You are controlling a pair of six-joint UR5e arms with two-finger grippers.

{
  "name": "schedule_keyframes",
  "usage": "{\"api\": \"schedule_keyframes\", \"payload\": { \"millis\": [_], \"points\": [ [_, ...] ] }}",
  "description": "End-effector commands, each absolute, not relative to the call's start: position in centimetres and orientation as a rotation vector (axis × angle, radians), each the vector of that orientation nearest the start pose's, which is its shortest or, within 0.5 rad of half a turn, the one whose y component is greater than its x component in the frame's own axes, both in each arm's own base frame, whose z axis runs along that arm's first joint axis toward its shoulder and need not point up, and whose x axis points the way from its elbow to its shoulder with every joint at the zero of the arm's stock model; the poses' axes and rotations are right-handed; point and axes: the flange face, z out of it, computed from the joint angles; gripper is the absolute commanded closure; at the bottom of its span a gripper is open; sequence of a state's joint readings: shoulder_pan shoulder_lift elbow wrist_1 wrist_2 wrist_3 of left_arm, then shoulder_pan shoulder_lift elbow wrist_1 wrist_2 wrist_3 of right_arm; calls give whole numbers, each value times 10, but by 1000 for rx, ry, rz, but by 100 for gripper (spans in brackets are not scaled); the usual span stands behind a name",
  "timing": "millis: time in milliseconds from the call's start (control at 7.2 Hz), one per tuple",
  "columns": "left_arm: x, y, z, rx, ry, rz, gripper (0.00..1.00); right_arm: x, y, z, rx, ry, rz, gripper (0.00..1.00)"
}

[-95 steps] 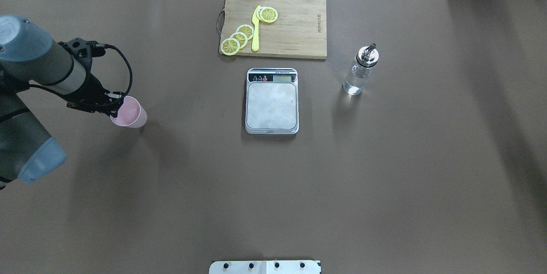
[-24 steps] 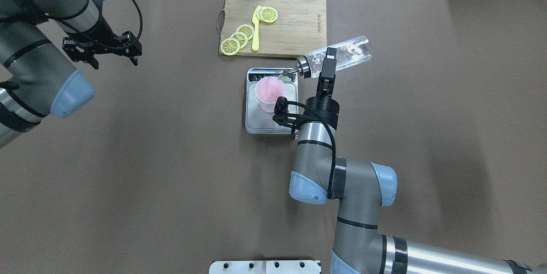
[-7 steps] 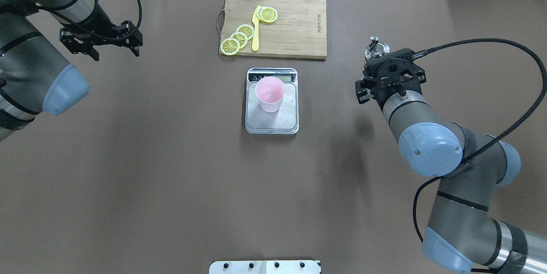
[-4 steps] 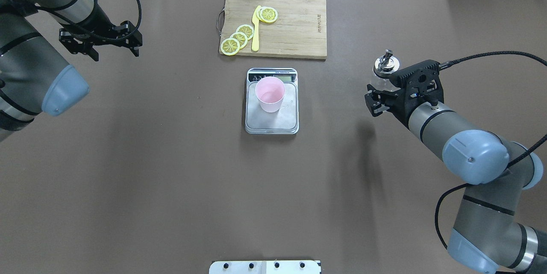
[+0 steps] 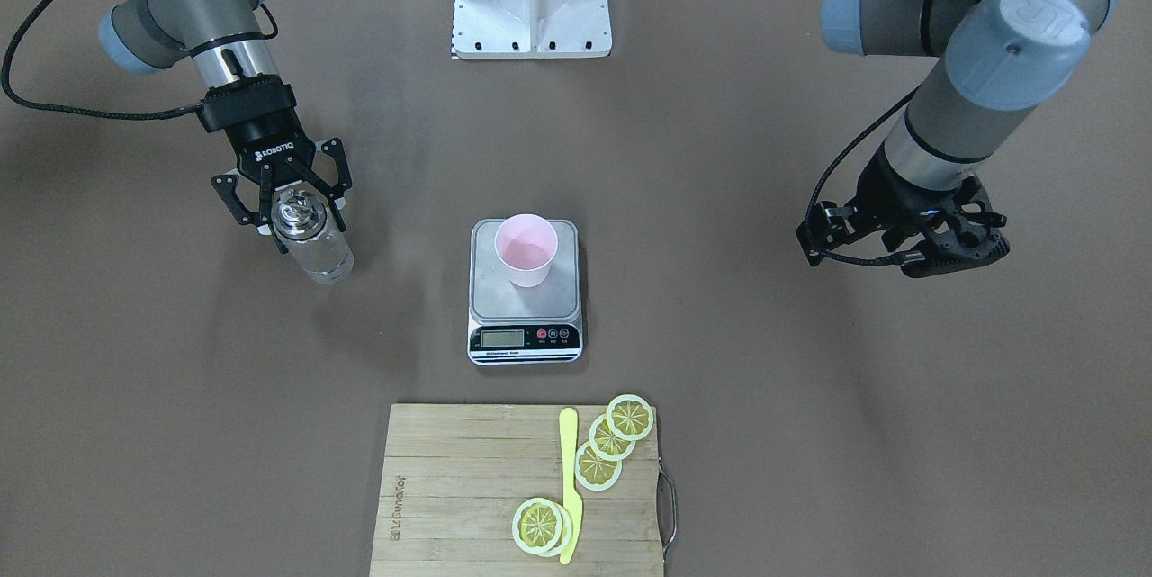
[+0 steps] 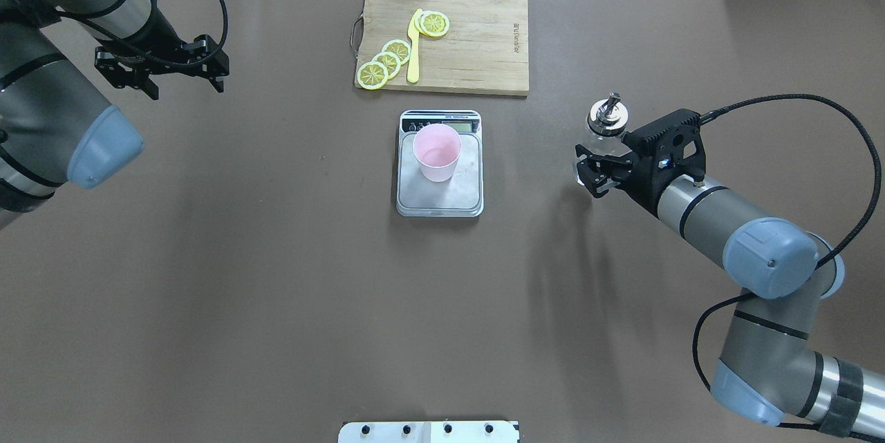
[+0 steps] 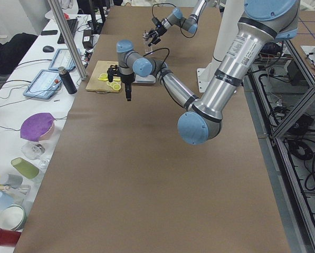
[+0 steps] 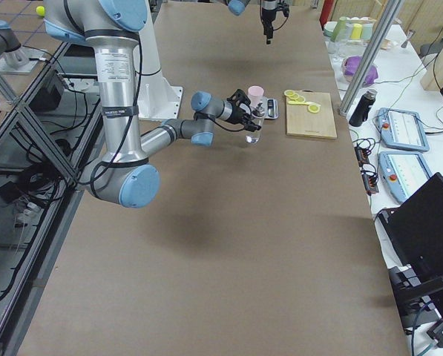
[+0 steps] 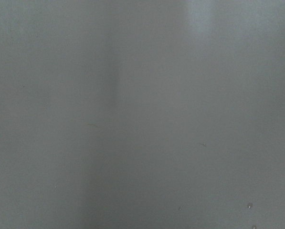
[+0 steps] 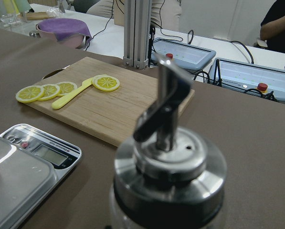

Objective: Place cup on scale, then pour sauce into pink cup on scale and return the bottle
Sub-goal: 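Lower the bottle onto the table with the right gripper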

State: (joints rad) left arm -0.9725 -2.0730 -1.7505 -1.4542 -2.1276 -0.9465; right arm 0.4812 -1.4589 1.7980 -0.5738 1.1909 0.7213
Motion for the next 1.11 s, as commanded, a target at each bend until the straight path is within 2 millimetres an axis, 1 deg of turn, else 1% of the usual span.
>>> {"api": "schedule_keyframes", "payload": {
  "millis": [0, 278, 972],
  "points": [
    [293, -573, 306, 16, 772, -174, 2, -391, -399, 385, 1088, -842, -72, 100],
    [293, -573, 306, 17, 771, -174, 2, -392, -400, 396, 1079, -822, -76, 100],
    [295, -573, 307, 13, 769, -172, 2, -391, -399, 402, 1074, -829, -63, 100]
  ]
}}
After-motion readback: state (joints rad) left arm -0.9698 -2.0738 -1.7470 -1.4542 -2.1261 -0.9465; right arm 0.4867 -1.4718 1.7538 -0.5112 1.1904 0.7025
